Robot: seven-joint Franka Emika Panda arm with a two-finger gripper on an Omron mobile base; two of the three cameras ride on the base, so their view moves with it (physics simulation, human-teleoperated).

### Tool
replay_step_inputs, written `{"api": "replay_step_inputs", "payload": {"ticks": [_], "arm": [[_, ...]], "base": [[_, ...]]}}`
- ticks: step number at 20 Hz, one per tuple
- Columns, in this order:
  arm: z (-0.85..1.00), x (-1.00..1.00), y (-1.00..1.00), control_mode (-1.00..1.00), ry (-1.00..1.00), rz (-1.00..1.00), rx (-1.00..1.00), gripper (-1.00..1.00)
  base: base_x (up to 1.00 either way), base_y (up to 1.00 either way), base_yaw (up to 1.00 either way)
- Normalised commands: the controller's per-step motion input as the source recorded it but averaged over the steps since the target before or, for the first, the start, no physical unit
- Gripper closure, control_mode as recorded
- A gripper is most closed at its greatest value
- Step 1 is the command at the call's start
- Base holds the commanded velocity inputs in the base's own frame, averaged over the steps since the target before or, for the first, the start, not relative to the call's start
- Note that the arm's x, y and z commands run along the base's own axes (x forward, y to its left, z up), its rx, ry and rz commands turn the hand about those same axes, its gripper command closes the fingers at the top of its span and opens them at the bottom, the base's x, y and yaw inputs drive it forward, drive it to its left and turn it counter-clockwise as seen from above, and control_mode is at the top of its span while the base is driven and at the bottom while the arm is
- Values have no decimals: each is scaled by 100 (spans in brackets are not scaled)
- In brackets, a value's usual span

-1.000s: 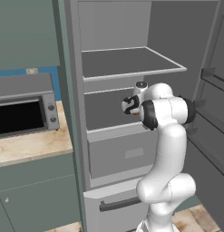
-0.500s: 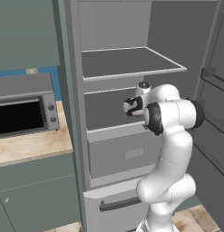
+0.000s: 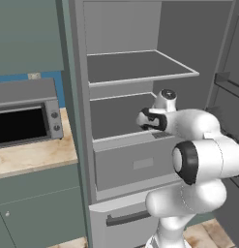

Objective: Pick the orange and mango from the fridge and place them inside the tupperware on the counter.

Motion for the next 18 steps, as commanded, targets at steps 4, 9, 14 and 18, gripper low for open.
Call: {"api": "replay_step_inputs", "payload": {"ticks": [4,9,14,18], "arm": [[92,-100,26,-100,0,13,-1,100],[83,-100,28,-100,3,12,-4,100],[72,-100,7,-100,0,11,-2,100],[54,-100,-1,-100,-4,3,0,100]], "base": [[0,0,0],[0,0,0],[0,0,0],[0,0,0]]}}
